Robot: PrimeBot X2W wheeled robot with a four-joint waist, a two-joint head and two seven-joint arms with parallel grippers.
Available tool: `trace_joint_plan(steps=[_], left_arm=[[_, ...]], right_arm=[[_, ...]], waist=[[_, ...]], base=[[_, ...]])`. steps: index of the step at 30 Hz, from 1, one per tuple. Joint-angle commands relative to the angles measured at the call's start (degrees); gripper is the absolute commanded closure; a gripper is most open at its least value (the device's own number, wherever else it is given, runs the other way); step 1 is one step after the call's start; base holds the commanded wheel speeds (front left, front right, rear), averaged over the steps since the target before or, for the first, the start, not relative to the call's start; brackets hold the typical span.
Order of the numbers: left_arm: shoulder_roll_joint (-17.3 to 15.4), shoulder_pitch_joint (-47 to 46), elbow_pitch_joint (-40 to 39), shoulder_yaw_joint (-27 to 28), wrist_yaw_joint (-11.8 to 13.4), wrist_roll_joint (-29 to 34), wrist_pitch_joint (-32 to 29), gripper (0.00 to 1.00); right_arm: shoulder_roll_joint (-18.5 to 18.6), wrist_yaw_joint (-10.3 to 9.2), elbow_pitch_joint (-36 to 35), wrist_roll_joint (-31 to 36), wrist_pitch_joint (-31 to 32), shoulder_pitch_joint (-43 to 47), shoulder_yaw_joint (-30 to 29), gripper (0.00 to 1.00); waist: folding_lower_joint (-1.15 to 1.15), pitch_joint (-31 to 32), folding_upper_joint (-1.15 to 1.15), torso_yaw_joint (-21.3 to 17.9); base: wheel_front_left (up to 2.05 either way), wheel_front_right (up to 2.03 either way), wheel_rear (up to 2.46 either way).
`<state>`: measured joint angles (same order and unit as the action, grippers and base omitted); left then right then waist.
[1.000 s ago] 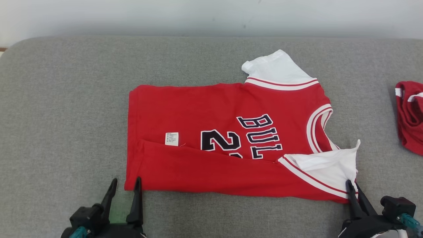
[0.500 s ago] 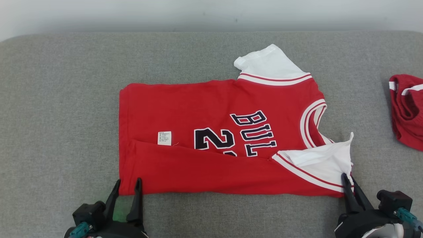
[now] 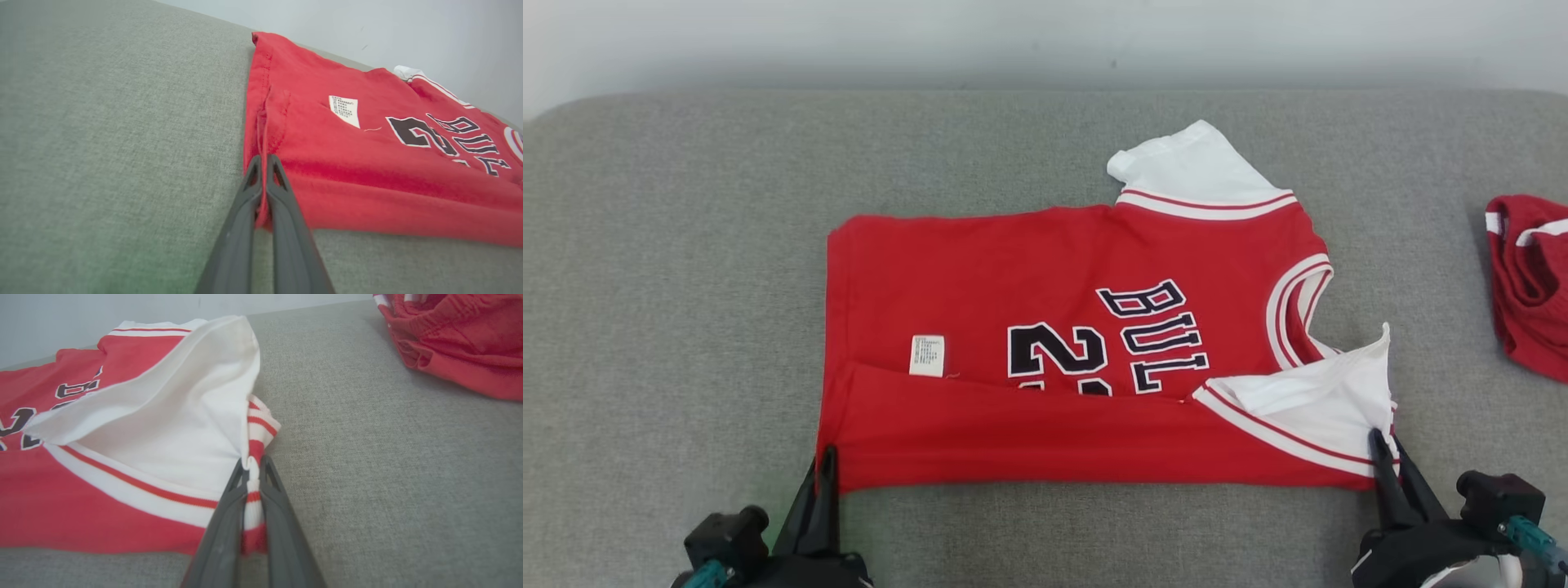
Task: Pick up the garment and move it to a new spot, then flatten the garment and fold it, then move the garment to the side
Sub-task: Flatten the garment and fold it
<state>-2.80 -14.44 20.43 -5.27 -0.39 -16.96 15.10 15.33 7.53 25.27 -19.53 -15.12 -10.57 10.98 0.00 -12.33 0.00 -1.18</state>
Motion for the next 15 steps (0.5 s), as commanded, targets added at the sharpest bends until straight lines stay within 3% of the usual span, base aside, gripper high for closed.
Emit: trace_joint_plan(steps=[1,15], left_arm=[[-0.2,1.3,0.1,0.5,0.2,0.3,0.0,1.00],[-0.3,8.1,3.5,1.1,1.1,0.9,0.0,1.00]], right_arm=[[0.1,-0.08,0.2,0.2,0.0,0.9,0.0,1.00],[0.5,-0.08,0.6,-1.4,0.0,5.6,2.6,1.00]], waist=[[0.00,0.9,0.00,0.6],[0.00,8.0,0.00,1.7]], base=[[0.00,0.00,0.00],[0.00,0.00,0.00]])
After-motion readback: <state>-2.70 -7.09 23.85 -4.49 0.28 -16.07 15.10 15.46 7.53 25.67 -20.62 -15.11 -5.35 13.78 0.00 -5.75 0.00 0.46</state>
